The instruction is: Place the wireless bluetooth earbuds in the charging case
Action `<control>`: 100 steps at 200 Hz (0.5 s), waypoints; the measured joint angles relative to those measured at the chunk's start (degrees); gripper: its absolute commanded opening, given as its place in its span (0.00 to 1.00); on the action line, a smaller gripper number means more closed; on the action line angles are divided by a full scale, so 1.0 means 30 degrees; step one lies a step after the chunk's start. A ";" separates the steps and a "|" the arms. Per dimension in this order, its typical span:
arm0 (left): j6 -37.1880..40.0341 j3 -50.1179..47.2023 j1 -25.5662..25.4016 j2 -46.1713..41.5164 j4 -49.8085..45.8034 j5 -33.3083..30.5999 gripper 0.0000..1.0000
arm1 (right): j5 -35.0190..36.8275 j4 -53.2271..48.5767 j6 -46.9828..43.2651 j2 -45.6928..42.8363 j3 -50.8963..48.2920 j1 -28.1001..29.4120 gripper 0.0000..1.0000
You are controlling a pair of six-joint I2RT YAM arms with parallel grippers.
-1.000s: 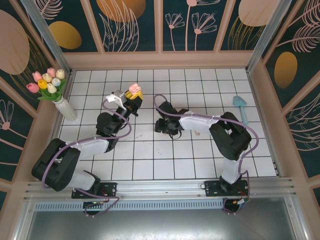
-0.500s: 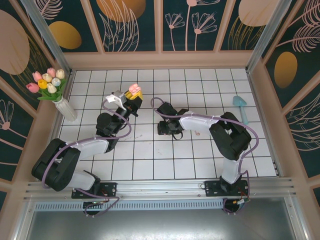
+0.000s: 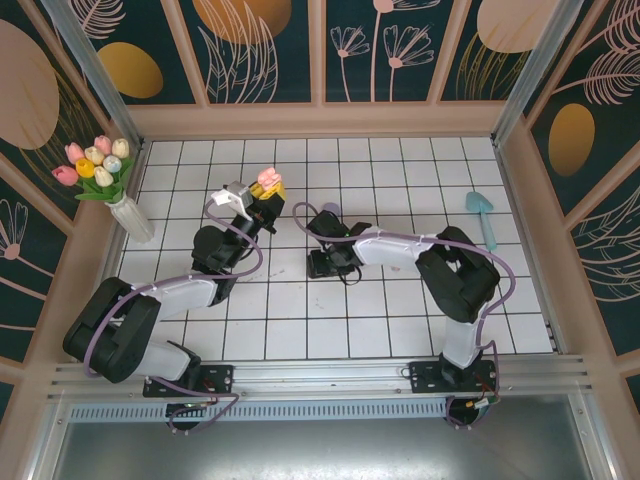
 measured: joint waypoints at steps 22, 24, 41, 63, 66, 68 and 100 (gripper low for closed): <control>0.0000 0.0000 0.0000 0.0000 0.0000 0.0000 0.00 | 0.0233 -0.0138 0.0066 0.0015 -0.0022 0.0066 0.49; 0.0000 0.0000 0.0000 0.0000 0.0000 0.0000 0.00 | 0.0291 -0.0160 0.0073 0.0015 -0.0022 0.0073 0.49; 0.0000 0.0000 0.0000 0.0000 0.0000 0.0000 0.00 | 0.0641 -0.0342 0.0175 0.0204 0.0029 0.0073 0.49; 0.0000 -0.0007 0.0000 0.0000 0.0000 0.0000 0.00 | 0.1093 -0.0707 0.0211 0.0488 0.0525 0.0219 0.48; 0.0000 -0.0015 0.0000 -0.0007 0.0000 0.0000 0.00 | 0.1209 -0.0772 0.0211 0.0554 0.0590 0.0240 0.48; 0.0000 -0.0015 0.0000 -0.0007 0.0000 0.0000 0.00 | 0.1268 -0.0816 0.0211 0.0590 0.0627 0.0262 0.48; 0.0000 -0.0015 0.0000 0.0000 0.0000 0.0000 0.00 | 0.2055 -0.1319 0.0102 0.0860 0.0998 0.0583 0.46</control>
